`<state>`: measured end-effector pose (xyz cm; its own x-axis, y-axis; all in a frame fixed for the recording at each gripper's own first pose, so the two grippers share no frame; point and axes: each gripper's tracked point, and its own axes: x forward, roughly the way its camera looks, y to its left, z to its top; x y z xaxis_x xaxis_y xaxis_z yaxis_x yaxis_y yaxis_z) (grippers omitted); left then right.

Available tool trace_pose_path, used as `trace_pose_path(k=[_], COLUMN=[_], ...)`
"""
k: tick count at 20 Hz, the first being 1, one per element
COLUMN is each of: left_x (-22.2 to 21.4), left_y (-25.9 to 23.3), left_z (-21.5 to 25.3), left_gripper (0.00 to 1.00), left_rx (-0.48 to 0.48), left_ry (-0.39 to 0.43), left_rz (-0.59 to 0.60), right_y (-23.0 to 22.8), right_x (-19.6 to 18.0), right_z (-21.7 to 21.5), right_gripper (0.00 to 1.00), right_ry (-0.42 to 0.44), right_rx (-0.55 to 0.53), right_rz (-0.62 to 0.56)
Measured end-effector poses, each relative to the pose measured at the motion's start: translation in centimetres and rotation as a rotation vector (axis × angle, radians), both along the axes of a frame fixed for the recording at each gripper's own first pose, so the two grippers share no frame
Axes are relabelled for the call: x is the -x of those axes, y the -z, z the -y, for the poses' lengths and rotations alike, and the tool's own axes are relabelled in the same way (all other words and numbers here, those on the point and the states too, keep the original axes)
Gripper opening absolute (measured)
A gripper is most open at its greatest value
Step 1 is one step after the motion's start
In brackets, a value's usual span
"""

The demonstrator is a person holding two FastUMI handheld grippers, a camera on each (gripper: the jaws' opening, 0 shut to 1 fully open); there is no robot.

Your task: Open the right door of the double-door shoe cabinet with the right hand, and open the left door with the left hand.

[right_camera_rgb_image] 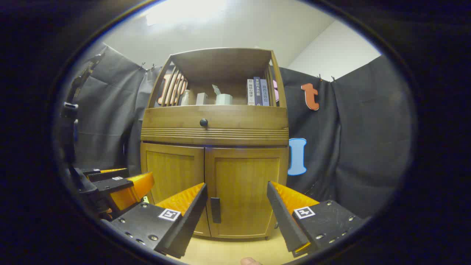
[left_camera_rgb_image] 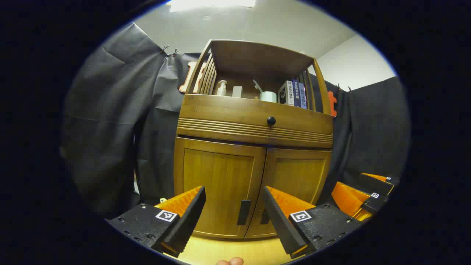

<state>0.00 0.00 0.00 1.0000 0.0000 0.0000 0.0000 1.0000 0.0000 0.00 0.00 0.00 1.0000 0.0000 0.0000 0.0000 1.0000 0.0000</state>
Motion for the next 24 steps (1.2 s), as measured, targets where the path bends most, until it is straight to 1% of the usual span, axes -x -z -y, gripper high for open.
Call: trace_pose_path(k=[1, 3, 4, 7, 8, 9, 14, 17, 20, 21, 23, 24], left_x=[-0.1, -0.1, -0.2, -0.4, -0.5, -0.6, -1.0, -1.0, -1.0, -1.0, -1.0, -0.9], left_y=[-0.2, -0.3, -0.3, -0.8, -0.9, -1.0, -0.9, -0.8, -0.9, -0.9, -0.9, -0.8], left_z=[0.0, 0.3, 0.4, 0.8, 1.0, 1.1, 2.1, 2.3, 1.8, 1.4, 0.4, -0.2], left_gripper=[0.92, 0.92, 0.92, 0.92, 0.92, 0.95, 0.95, 0.95, 0.95, 0.95, 0.95, 0.96], left_rx=[-0.002, -0.005, -0.008, -0.02, -0.021, -0.02, -0.021, -0.021, -0.027, -0.032, -0.044, -0.051], left_ry=[-0.002, -0.005, -0.006, -0.006, -0.006, -0.006, 0.003, 0.01, 0.004, -0.002, -0.02, -0.031], left_rz=[0.003, 0.005, 0.005, 0.014, 0.017, 0.019, 0.016, 0.013, 0.014, 0.015, 0.015, 0.017], right_y=[0.0, -0.2, -0.4, -0.6, -0.7, -0.7, -0.8, -0.2, 0.9, 1.7, 2.8, 3.4], right_x=[0.0, -0.1, -0.2, -0.1, 0.0, -0.1, -0.1, -0.5, -1.4, -1.9, -2.8, -3.3], right_z=[0.1, 0.4, 0.5, 0.7, 0.7, 0.9, 1.7, 1.8, 1.6, 1.5, 1.2, 1.0], right_gripper=[0.96, 0.96, 0.99, 0.99, 0.96, 0.99, 0.99, 0.93, 0.93, 0.96, 0.96, 0.93], right_ry=[0.0, 0.003, 0.003, 0.002, 0.003, 0.004, 0.022, 0.029, 0.025, 0.022, 0.013, 0.009], right_rx=[0.002, 0.009, 0.011, 0.012, 0.013, 0.014, 0.012, 0.004, 0.003, 0.007, 0.022, 0.029], right_rz=[0.004, 0.01, 0.014, 0.019, 0.021, 0.022, 0.027, 0.014, -0.014, -0.026, -0.048, -0.059])
